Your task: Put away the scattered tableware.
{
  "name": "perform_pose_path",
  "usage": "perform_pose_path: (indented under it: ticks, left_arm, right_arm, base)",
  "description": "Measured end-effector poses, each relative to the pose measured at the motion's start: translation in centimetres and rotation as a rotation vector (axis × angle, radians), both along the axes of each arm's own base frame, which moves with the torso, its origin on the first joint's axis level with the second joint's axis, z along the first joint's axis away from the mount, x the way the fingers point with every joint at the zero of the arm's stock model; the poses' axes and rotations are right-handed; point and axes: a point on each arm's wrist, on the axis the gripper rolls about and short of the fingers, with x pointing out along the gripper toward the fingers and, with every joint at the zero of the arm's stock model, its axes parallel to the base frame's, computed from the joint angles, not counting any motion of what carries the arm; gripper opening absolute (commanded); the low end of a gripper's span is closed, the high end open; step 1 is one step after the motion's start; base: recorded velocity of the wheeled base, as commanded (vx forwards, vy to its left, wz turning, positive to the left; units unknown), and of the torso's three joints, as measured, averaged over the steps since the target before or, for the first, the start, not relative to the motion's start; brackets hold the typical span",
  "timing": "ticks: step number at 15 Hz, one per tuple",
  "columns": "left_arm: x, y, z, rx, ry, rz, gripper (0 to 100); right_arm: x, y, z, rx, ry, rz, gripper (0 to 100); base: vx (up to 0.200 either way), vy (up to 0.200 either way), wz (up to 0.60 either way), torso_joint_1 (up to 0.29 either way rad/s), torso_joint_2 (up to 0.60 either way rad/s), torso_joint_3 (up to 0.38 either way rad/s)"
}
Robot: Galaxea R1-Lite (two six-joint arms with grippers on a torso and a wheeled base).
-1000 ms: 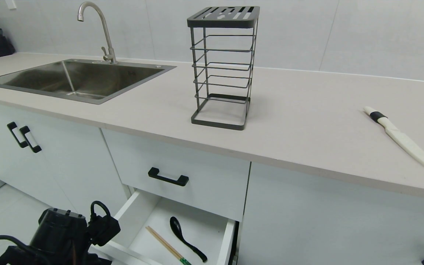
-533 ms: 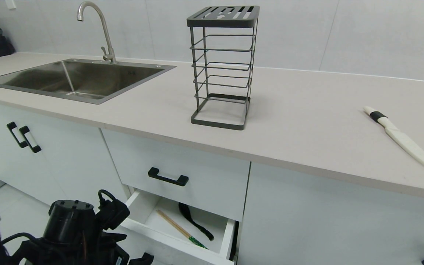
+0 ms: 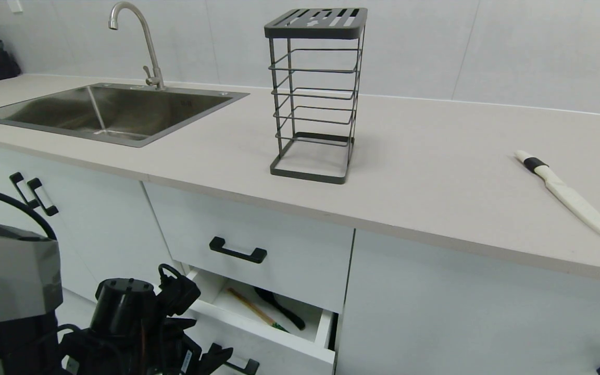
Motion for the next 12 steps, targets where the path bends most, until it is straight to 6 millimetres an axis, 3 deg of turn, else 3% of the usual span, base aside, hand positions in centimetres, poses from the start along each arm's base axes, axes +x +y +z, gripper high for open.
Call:
perform_pose_path:
  ticks: [12]
  left_arm:
    - [3.2, -0.9, 0.1, -0.028, -0.075, 0.012, 100]
  right_arm:
    - [0.0, 0.0, 0.0, 0.000, 0.000, 0.000, 100]
  base:
    - [0.000, 0.000, 0.00, 0.000, 0.00, 0.000]
